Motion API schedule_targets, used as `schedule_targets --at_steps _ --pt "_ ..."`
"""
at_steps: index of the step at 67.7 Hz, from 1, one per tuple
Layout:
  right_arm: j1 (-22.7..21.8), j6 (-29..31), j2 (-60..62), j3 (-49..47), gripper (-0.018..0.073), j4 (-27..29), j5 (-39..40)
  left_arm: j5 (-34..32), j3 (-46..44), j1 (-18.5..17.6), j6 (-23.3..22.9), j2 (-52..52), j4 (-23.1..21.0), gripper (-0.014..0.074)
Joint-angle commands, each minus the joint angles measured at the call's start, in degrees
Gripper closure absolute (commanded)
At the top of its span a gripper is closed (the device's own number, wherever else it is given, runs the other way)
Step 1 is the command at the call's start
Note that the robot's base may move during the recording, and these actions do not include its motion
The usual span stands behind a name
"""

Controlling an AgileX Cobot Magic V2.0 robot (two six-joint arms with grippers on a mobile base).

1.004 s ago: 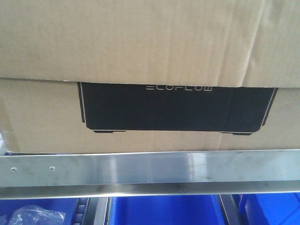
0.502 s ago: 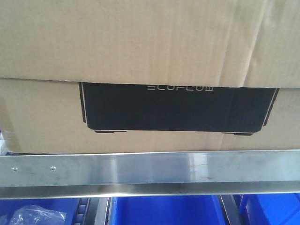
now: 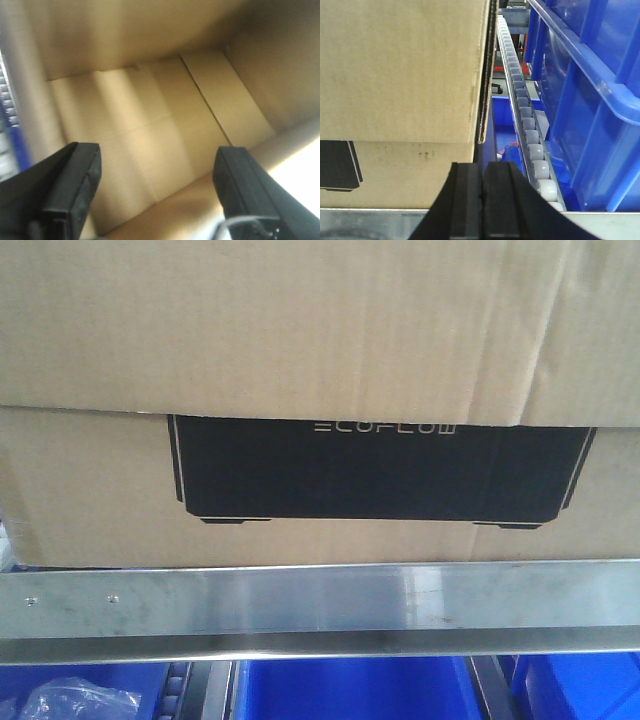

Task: Grab box from left shelf to table start
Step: 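Close both grippers on the box's opposite side walls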

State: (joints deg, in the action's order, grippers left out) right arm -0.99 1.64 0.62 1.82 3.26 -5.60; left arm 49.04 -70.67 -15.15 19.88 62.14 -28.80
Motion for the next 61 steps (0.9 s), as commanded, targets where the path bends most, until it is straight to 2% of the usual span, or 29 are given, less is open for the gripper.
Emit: schedule_targets --at_steps 1,11,17,27,34,41,46,54,61 --pt "-0.39 0.37 0.51 0.13 0.0502 0.14 5.11 -5.13 -4.00 -2.10 -1.24 2.44 0.28 0.0216" --pt "-0.39 0.37 0.51 0.13 0.0502 0.14 5.11 -7.00 -7.26 -2.50 -1.47 6.43 0.63 0.0216" --pt "-0.39 0.37 0.51 0.13 0.0502 0.14 5.11 -7.41 -9.03 -2.50 -4.32 7.54 2.95 0.0216" --pt "-0.39 0.37 0.51 0.13 0.0502 0.14 5.11 -7.95 -9.66 -2.50 -4.72 7.73 5.82 0.0217" --pt "-0.39 0.37 0.51 0.13 0.0502 0.14 5.11 -7.18 -9.66 -2.50 -9.38 7.73 11.53 0.0218" --pt "-0.39 0.37 0.51 0.13 0.0502 0.14 5.11 -6.74 -9.66 -2.50 -16.50 7.73 20.76 0.0218" --pt "-0.39 0.37 0.51 0.13 0.0502 0.14 5.11 -6.85 -9.66 -2.50 -19.18 7.73 24.72 0.0218" --pt "-0.39 0.37 0.51 0.13 0.0502 0.14 5.11 -7.68 -9.79 -2.50 -22.45 8.90 25.96 0.0218" --pt "-0.39 0.37 0.51 0.13 0.0502 0.14 5.11 -4.83 -11.67 -2.50 -22.87 11.76 25.96 0.0218"
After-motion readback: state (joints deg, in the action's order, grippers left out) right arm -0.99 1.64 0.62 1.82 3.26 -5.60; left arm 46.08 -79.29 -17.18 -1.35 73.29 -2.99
